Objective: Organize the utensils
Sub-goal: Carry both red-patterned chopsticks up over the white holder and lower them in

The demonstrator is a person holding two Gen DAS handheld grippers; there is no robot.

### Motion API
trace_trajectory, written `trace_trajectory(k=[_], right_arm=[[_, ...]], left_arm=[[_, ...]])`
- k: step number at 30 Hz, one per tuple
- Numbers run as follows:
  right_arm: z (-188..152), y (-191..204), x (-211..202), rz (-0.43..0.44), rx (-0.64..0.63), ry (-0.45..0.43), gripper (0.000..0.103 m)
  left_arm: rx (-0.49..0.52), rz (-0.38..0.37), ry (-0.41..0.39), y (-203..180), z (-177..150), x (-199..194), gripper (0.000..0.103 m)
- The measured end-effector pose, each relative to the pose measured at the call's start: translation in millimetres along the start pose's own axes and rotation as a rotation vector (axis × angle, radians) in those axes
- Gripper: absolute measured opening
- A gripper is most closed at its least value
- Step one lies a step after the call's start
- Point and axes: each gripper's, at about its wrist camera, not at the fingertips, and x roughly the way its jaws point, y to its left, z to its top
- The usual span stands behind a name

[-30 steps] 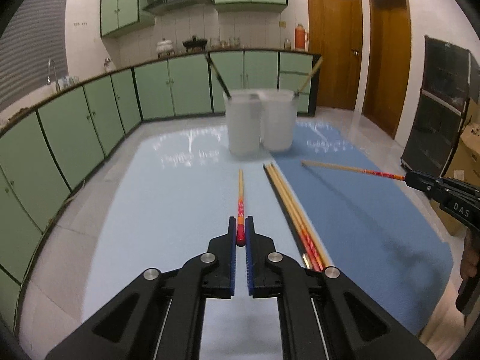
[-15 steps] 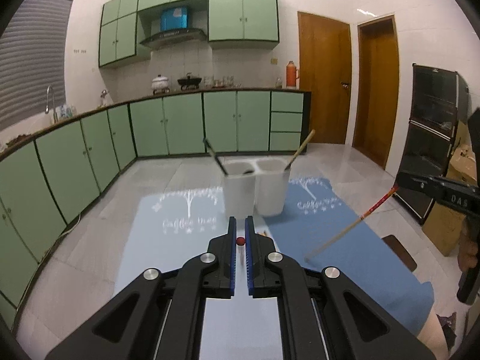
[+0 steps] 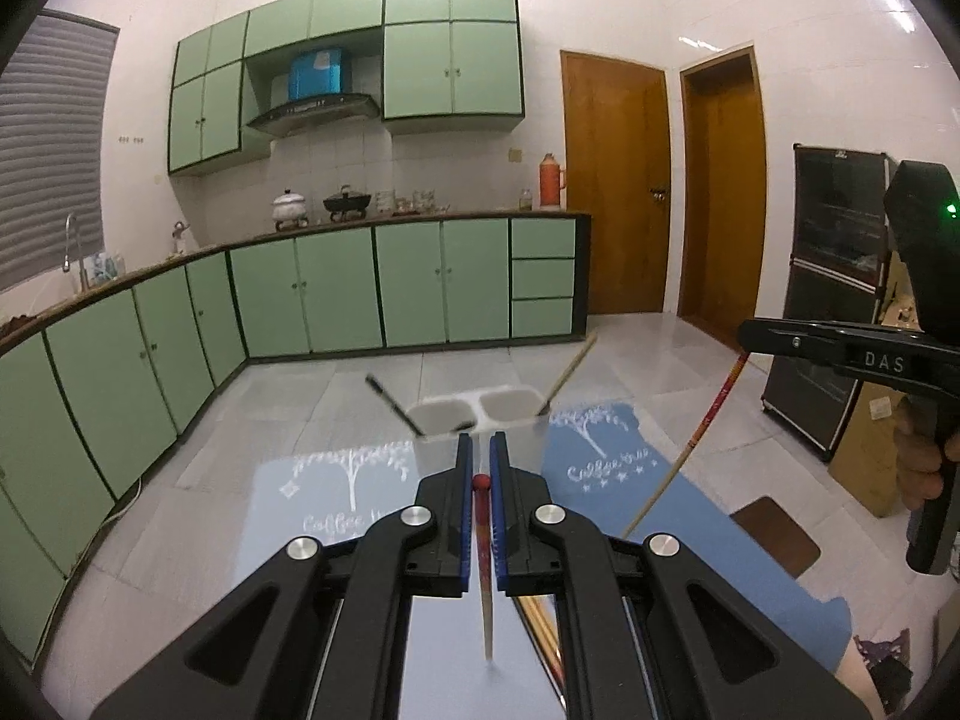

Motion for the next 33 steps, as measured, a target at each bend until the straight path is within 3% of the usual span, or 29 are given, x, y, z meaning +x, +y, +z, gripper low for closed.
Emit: trace_trajectory(k=[11,20,26,33], right_arm=[[77,-2,5,0.003,-0.067,-0.108,0.005],[124,-17,50,-0.028,-0.072,-0.122,0.005],[120,-28,99,-0.053,-0.062,-0.071,0.005],[98,-35,147,-0.062,-0.039,-0.001,0.005]], left_arm=[[0.033,-0.002,-0.146,1,76,12,0.005],[0.015,-0.004,-0.25,10,136,56,0.005],[-0.003,0.022,-0.252,19,133,107,0.005],[-0.033,0.037,-0.166,32,103,162,0.005]])
